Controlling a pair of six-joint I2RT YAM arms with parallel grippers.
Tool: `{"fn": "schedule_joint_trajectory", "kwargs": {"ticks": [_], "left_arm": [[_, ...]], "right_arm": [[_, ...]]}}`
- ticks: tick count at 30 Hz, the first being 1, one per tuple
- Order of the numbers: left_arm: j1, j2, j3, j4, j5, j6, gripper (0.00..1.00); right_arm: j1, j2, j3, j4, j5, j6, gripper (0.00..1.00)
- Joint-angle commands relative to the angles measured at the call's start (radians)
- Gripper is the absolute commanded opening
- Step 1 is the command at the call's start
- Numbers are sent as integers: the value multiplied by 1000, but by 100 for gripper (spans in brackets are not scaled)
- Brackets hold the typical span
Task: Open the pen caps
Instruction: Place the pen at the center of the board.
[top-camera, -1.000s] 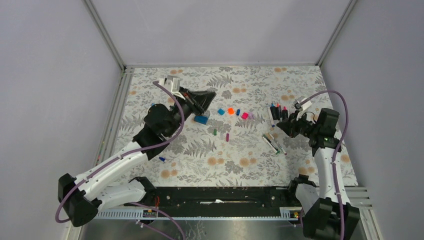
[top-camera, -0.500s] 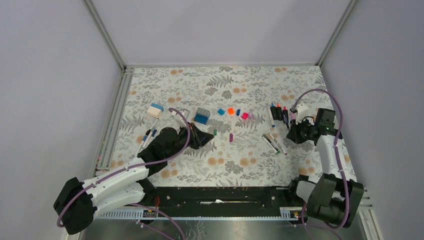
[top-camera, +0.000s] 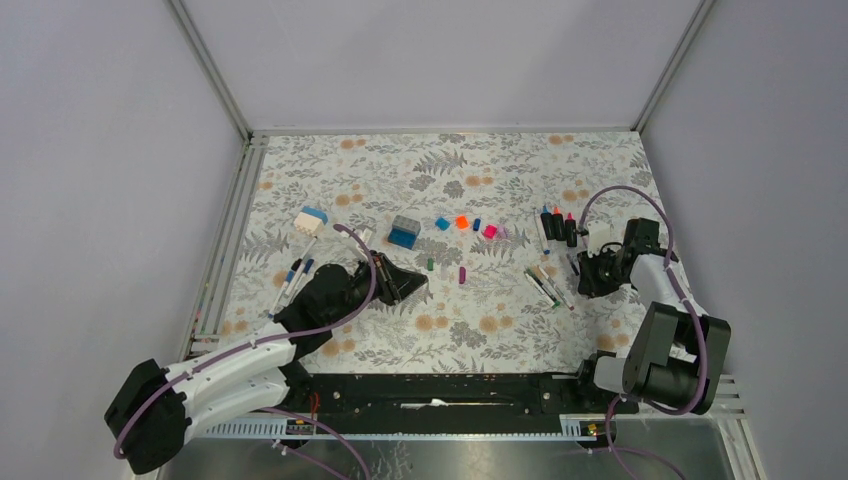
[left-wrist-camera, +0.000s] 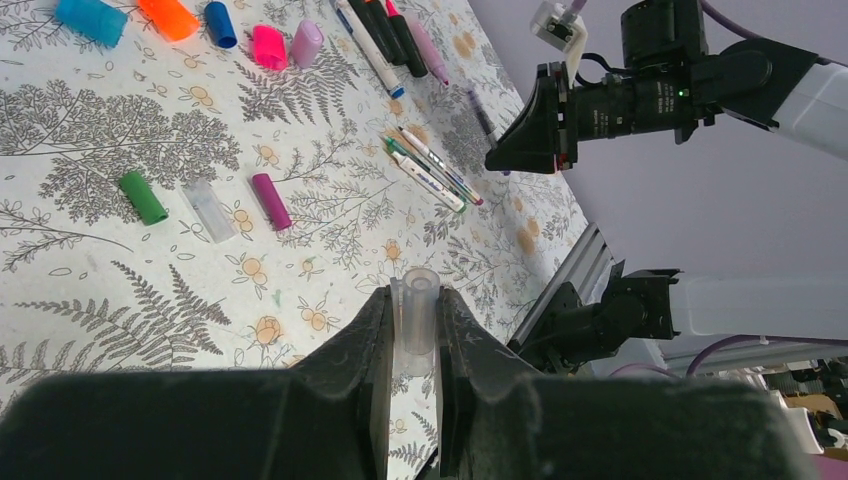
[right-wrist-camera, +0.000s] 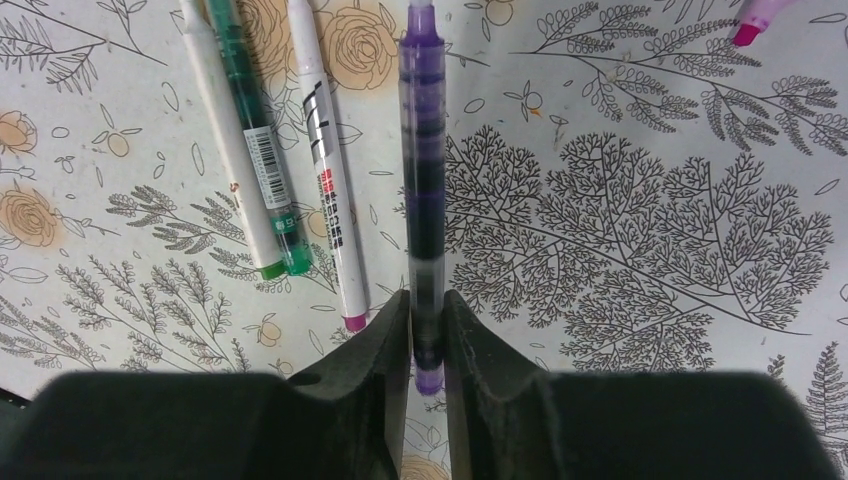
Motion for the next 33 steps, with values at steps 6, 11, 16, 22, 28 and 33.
{"fn": "schedule_joint_trajectory", "kwargs": {"ticks": [6, 11, 16, 22, 28, 33], "left_arm": [[4, 43, -11, 123, 51, -23, 0], [4, 27, -5, 100, 50, -25, 0], [4, 26, 14, 67, 70, -43, 0], [-14, 76, 77, 13, 85, -81, 0], [-133, 237, 227, -144, -85, -67, 0], [-216, 483, 438, -349, -249, -70, 0]], "right_arm": [[-4, 89, 59, -29, 1, -10, 27], [-4, 124, 88, -57, -17, -4, 28], [-4, 58, 93, -55, -44, 13, 30], [-4, -51, 75, -48, -125, 7, 36], [-4, -119, 38, -12, -191, 14, 50], [-4, -114, 37, -2, -193, 30, 54]]}}
